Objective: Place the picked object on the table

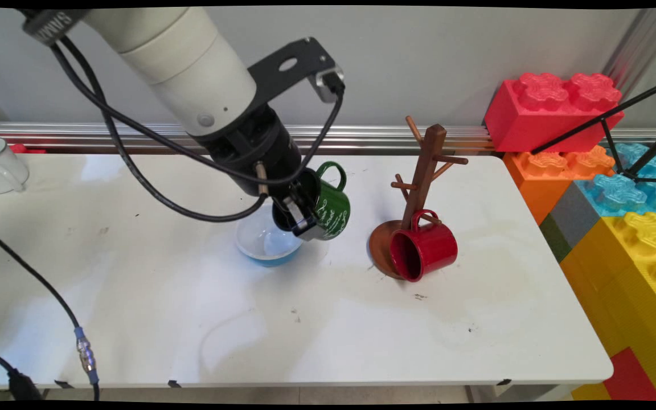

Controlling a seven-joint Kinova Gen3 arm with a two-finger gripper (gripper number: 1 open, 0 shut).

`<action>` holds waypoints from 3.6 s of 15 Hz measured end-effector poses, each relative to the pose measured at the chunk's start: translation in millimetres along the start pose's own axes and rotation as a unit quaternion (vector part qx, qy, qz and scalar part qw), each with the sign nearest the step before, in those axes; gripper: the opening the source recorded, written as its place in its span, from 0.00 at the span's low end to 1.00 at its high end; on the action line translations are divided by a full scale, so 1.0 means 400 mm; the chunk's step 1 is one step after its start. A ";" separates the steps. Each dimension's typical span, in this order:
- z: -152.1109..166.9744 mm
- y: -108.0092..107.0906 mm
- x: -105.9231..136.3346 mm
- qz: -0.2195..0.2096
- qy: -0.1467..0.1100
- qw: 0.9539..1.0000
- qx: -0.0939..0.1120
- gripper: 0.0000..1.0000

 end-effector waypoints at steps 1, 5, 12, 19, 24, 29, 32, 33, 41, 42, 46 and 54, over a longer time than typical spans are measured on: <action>0.006 0.002 0.001 0.007 -0.009 1.000 0.002 0.00; 0.039 0.012 0.007 0.031 -0.047 0.998 0.012 0.00; 0.127 0.034 0.026 0.061 -0.112 0.992 0.019 0.00; 0.216 0.055 0.026 0.075 -0.164 0.984 0.007 0.00; 0.288 0.065 0.029 0.079 -0.194 0.978 0.002 0.00; 0.371 0.071 0.056 0.083 -0.210 0.974 -0.005 0.00; 0.413 0.068 0.069 0.086 -0.216 0.973 -0.005 0.00; 0.430 0.066 0.074 0.086 -0.219 0.972 -0.005 0.00; 0.499 0.060 0.076 0.084 -0.238 0.968 -0.007 0.00; 0.503 0.059 0.076 0.083 -0.240 0.967 -0.007 0.00; 0.513 0.058 0.077 0.080 -0.242 0.967 -0.008 1.00; 0.519 0.046 0.081 0.069 -0.238 0.969 -0.008 1.00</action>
